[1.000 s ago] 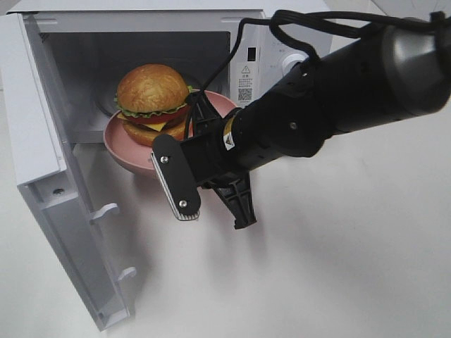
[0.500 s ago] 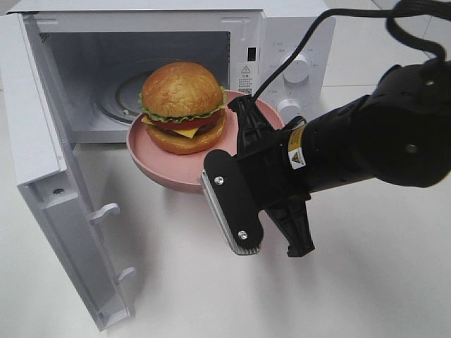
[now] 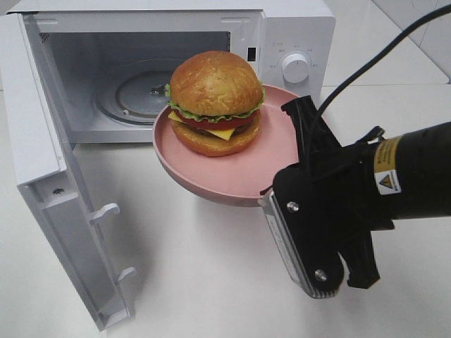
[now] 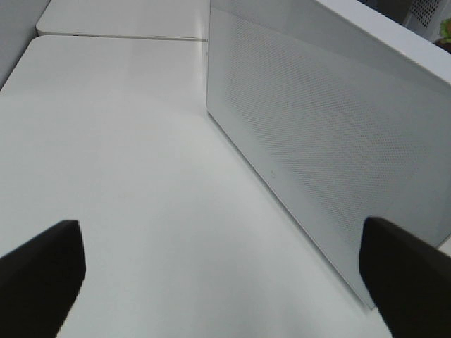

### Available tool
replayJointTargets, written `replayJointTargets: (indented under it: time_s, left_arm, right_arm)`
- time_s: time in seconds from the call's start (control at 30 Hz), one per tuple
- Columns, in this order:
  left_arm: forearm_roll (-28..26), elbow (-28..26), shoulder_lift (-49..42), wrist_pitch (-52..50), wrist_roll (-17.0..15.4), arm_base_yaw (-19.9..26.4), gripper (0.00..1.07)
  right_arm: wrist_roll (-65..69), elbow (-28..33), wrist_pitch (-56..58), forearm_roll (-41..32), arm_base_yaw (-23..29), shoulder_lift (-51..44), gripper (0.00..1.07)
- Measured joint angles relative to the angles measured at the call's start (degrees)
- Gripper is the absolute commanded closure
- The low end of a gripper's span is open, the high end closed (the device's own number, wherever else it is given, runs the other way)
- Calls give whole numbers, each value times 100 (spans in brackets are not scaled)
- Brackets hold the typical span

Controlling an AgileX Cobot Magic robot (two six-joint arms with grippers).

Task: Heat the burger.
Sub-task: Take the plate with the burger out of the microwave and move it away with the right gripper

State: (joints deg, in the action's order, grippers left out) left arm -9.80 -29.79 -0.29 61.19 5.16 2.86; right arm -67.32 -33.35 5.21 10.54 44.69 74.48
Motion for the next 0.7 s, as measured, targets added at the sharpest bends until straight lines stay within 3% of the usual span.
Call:
replayJointTargets:
  time_s: [0.7]
  left_arm:
    - [0, 0, 0, 0, 0, 0, 9]
  right_arm:
    - [980, 584, 1409, 716, 0, -1828, 107]
